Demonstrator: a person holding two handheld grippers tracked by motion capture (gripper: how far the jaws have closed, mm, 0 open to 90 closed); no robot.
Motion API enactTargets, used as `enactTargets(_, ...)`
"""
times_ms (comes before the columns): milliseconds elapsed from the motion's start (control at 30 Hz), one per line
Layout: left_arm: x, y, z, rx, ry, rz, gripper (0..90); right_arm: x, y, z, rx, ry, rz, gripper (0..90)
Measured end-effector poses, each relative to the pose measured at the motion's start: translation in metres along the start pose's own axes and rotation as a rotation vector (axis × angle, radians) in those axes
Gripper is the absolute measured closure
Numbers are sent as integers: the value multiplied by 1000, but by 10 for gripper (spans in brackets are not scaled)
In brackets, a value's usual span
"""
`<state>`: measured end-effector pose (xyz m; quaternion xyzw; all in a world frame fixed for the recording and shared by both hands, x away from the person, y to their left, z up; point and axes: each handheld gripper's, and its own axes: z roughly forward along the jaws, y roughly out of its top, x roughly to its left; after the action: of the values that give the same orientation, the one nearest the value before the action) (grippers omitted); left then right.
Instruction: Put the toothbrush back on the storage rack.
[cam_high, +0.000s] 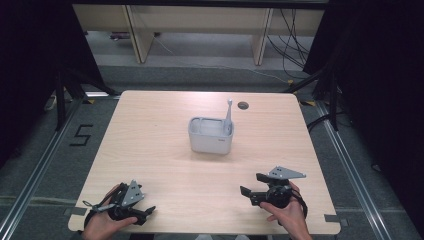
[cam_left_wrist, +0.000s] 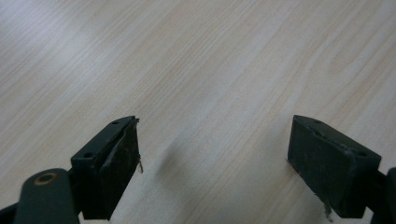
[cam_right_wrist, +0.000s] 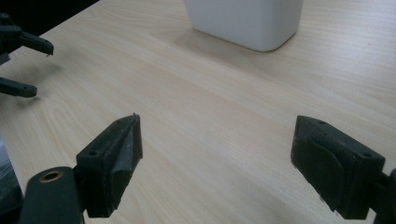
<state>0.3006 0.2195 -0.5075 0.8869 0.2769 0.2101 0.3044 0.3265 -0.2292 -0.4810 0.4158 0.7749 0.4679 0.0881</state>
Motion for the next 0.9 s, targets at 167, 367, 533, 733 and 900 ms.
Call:
enactTargets(167, 0, 0, 0, 0, 0, -1, 162, 0, -4, -2, 15, -28, -35, 177)
enactTargets(367, 0, 0, 0, -1, 0, -2, 162, 0, -10, -7, 39, -31, -47, 173)
enactTargets(533, 0, 0, 0, 1, -1, 1, 162, 0, -15, -9, 65, -40, -76, 169)
enactTargets(733, 0, 0, 0, 1, 1, 1, 162, 2, -21, -13, 89, -61, -107, 168)
enactTargets(900, 0, 0, 0, -1, 0, -2, 162, 5, -25, -16, 109, -69, -105, 167)
